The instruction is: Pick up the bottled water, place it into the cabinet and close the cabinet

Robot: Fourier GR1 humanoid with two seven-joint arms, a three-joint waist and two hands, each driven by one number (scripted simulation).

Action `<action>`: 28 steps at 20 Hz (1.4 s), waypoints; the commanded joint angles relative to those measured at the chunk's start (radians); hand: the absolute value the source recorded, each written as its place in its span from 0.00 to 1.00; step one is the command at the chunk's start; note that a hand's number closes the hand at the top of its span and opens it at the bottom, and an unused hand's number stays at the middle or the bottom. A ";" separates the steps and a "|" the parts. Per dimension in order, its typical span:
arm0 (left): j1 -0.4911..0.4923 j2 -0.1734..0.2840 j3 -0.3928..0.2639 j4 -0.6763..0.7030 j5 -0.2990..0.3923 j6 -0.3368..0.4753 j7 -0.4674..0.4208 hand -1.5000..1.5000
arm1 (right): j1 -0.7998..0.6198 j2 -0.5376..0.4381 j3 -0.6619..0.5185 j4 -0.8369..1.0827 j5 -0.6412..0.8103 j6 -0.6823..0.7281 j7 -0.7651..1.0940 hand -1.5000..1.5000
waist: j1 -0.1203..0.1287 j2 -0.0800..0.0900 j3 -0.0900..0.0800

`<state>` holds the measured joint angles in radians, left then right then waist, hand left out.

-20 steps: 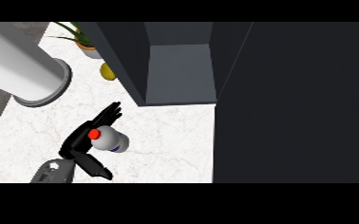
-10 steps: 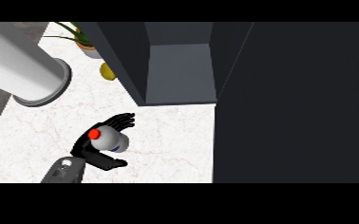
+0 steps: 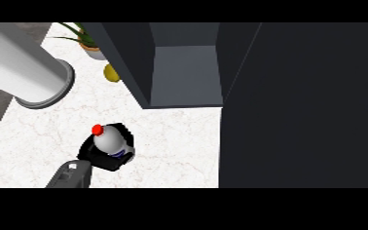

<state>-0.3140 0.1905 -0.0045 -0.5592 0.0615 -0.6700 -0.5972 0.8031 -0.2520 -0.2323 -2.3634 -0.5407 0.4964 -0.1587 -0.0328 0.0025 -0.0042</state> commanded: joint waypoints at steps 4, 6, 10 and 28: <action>0.029 0.037 0.234 0.023 0.192 0.136 -0.099 1.00 | 0.073 0.007 -0.025 -0.120 -0.061 -0.008 0.002 0.00 | 0.021 -0.004 0.000; 0.040 0.034 0.285 0.025 0.231 0.200 -0.115 1.00 | 0.056 -0.007 -0.048 -0.122 -0.083 -0.022 0.000 0.00 | 0.028 -0.002 0.000; 0.019 0.043 0.307 0.000 0.237 0.248 -0.170 1.00 | 0.084 0.010 -0.008 -0.181 -0.064 -0.047 0.034 0.00 | 0.021 -0.002 0.002; 0.070 -0.188 0.046 -0.495 0.184 0.529 0.136 1.00 | 0.126 -0.061 -0.132 -0.169 -0.199 -0.026 0.026 0.00 | 0.024 -0.007 0.004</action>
<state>-0.2389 0.0422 0.0962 -0.9781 0.2475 -0.2000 -0.5329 0.8826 -0.3044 -0.3168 -2.3616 -0.5935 0.4998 -0.2087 -0.0040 -0.0061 -0.0002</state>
